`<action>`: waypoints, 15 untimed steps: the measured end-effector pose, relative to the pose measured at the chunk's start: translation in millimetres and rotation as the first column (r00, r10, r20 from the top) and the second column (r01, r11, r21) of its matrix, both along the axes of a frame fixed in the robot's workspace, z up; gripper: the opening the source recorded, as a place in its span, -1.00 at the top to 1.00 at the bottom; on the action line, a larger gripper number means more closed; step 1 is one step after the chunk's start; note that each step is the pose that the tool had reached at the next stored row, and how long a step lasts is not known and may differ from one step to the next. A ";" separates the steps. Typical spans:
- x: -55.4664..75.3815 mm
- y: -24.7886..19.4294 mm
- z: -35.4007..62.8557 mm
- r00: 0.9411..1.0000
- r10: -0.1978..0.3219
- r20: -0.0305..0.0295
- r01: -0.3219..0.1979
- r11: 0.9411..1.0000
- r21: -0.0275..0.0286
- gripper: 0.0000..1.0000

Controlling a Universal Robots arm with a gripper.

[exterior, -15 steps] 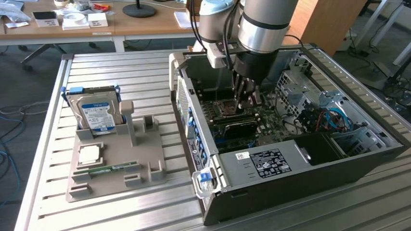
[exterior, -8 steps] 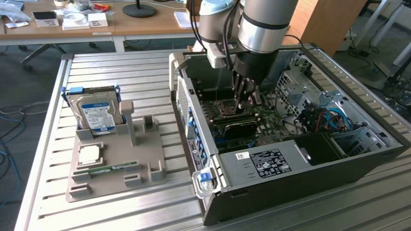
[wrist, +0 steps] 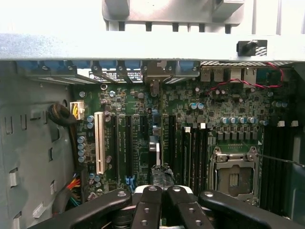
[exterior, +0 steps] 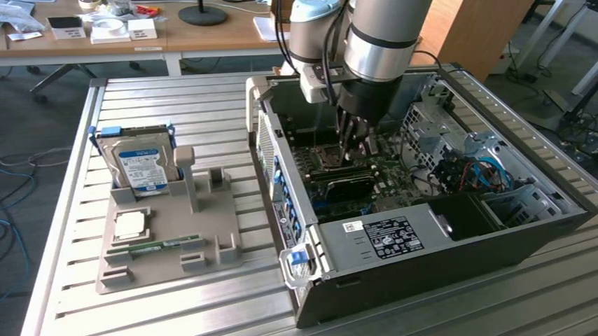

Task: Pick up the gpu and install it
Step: 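Press down on the gpu until it lock into place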

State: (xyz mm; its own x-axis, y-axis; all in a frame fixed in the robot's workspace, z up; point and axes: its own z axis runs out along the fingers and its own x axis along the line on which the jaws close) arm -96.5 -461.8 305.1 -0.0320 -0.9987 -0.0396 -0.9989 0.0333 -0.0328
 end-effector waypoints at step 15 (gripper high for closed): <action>4.5 4.9 -9.5 1.000 -0.001 -0.008 0.001 1.000 0.000 0.79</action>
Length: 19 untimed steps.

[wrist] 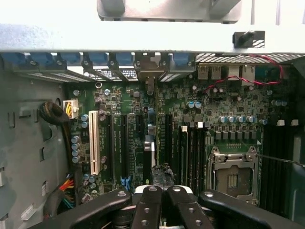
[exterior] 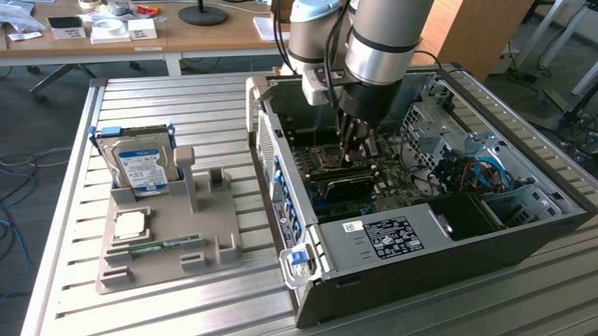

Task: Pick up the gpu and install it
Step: 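Press down on the gpu until it lock into place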

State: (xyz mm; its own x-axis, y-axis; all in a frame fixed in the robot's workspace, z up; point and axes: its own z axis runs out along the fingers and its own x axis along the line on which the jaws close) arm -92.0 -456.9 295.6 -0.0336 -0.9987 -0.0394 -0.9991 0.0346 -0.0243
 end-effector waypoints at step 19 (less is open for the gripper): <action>0.2 0.0 -9.0 1.000 -0.002 0.000 0.002 1.000 0.000 0.79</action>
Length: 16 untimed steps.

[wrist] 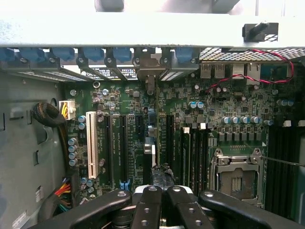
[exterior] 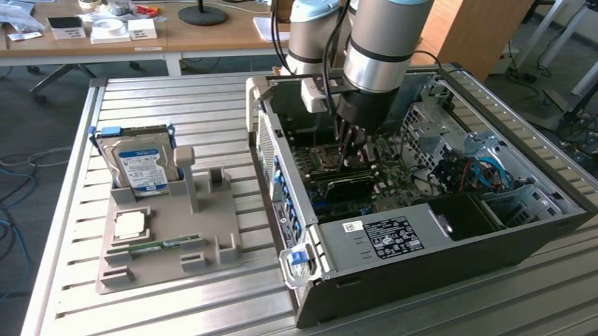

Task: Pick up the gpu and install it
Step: 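Press down on the gpu until it lock into place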

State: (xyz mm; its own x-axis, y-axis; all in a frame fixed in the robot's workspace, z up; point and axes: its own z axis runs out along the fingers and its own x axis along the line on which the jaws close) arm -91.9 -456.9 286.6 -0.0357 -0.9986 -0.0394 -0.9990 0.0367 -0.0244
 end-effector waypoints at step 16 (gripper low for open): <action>1.3 0.0 -1.7 1.000 0.000 0.000 0.000 1.000 0.000 0.79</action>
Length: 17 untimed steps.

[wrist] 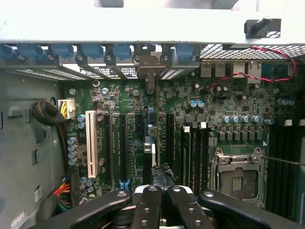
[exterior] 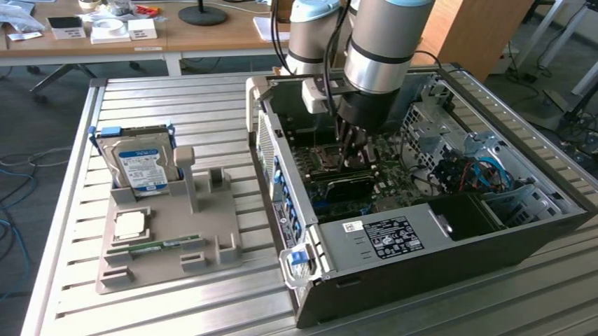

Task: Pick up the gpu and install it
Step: 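Press down on the gpu until it lock into place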

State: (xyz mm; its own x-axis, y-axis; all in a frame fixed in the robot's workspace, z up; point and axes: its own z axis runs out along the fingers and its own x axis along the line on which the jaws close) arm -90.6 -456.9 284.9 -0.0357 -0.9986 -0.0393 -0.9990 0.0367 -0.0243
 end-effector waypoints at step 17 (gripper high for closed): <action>0.8 -0.4 -8.0 1.000 0.000 0.000 0.000 1.000 0.000 0.79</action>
State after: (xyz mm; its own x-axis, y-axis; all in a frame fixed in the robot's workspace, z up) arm -89.7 -457.3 277.0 -0.0357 -0.9986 -0.0392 -0.9990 0.0367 -0.0243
